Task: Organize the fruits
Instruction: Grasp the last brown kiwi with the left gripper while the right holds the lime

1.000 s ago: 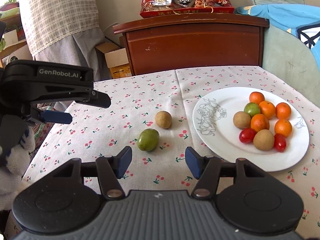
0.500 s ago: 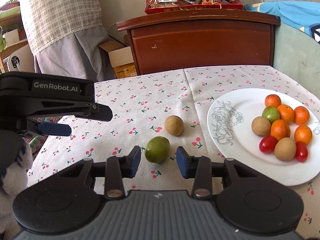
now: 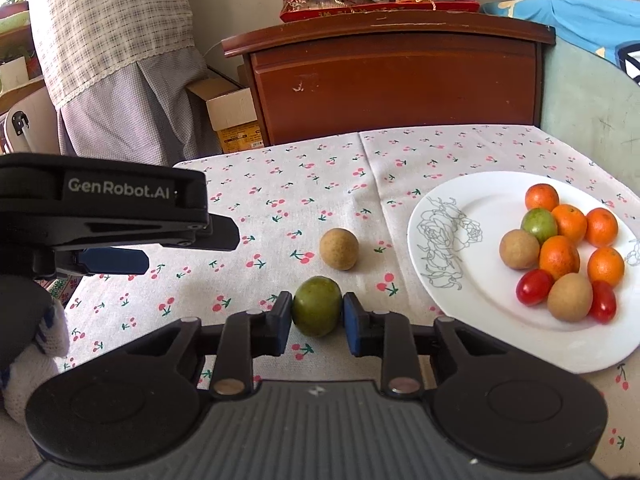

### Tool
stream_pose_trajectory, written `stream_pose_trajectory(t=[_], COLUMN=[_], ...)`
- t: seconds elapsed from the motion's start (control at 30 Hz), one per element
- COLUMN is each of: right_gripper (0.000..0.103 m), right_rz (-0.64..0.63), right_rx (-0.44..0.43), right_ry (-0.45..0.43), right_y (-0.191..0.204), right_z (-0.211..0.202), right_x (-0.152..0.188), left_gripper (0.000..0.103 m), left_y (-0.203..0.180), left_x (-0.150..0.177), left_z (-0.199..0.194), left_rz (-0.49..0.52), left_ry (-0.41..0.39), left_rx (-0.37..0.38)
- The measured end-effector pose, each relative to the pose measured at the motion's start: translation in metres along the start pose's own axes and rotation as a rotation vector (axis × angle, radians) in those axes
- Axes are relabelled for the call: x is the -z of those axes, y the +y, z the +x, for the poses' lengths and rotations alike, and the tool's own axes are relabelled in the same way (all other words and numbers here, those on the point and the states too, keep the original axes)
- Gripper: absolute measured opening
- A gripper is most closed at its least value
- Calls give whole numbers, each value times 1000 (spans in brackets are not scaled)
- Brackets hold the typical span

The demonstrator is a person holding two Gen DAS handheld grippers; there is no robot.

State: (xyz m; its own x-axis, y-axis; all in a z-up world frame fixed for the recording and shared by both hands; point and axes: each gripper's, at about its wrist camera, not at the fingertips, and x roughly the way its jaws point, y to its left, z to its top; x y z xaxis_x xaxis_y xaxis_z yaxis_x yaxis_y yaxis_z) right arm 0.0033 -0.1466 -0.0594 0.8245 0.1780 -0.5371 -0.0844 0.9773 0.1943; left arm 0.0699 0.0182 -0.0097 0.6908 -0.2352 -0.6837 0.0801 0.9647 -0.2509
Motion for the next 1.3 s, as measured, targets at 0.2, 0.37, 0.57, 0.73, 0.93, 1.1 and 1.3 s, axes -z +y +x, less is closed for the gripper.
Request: stream_pose_trajectory(t=[0.2,0.37,0.57,0.73,0.93,1.1,1.3], right_gripper=[27,27,27,27,27,27,27], right_rz=[39,74,97,119,124,122,123], right_rx=[43,57,80,77,74,74,74], right_ry=[0,-4,7,7,4,2,2], right_y=[-16,-27,-35,-38,-38,-38,-38], right_z=[-15,-26,-27,-27,-27,-26,-26], right_x=[4,6,10,10,11,12,11], left_gripper=[86,85,84,78,62,52,46], left_y=[-19,-39,-56,-64,-72,-73,-76], left_x=[5,11,17,20,23,23,24], left_z=[3,9,21,30,38,44,49], left_rz=[83,166,234,266,315,319,338], left_ry=[-21,-36,-40,-51,-56,-51,-60], left_rx=[45,73,90,92,104,102,103])
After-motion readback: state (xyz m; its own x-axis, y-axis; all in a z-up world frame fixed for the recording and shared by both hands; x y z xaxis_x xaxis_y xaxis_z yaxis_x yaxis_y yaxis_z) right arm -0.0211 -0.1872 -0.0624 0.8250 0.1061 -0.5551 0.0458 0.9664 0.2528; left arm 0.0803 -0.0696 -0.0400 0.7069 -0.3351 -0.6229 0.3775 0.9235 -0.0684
